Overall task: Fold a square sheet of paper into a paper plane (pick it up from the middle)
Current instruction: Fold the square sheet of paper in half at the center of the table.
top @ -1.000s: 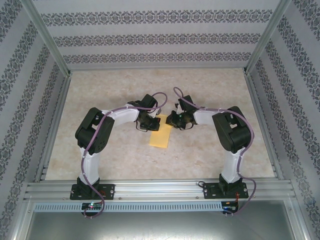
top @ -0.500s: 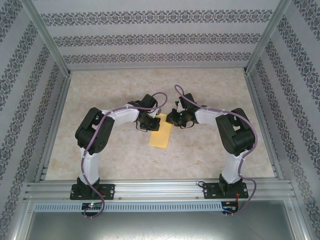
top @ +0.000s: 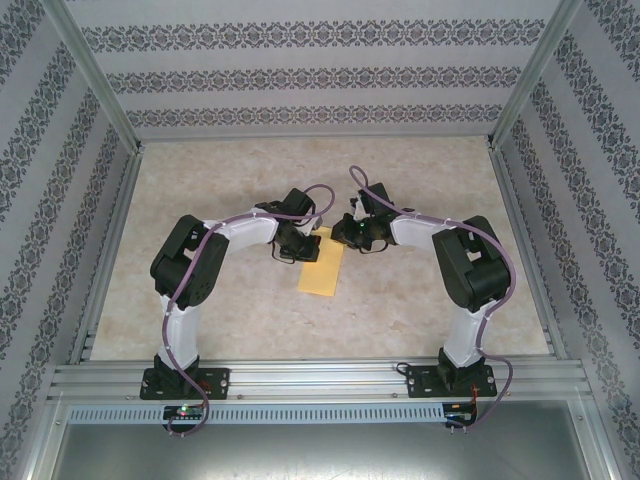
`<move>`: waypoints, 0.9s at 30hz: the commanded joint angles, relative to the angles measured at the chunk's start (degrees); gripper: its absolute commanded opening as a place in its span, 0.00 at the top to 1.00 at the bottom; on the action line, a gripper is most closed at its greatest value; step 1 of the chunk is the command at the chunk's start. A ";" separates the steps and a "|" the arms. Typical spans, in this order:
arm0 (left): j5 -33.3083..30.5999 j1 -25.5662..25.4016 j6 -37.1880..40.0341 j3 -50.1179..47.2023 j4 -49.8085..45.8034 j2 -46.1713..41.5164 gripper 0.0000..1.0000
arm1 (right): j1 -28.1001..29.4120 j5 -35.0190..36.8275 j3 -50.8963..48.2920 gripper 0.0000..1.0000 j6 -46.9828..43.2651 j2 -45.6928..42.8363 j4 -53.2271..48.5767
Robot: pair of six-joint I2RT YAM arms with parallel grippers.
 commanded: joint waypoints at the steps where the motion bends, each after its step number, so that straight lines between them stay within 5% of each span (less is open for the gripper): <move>1: -2.90 0.45 0.69 -1.98 -5.45 1.46 1.00 | -0.77 0.36 -1.53 0.85 -0.19 -3.32 0.84; 27: -3.50 0.53 0.55 -1.54 -5.62 2.10 1.00 | -0.98 -0.04 -4.21 0.85 0.35 -7.94 3.35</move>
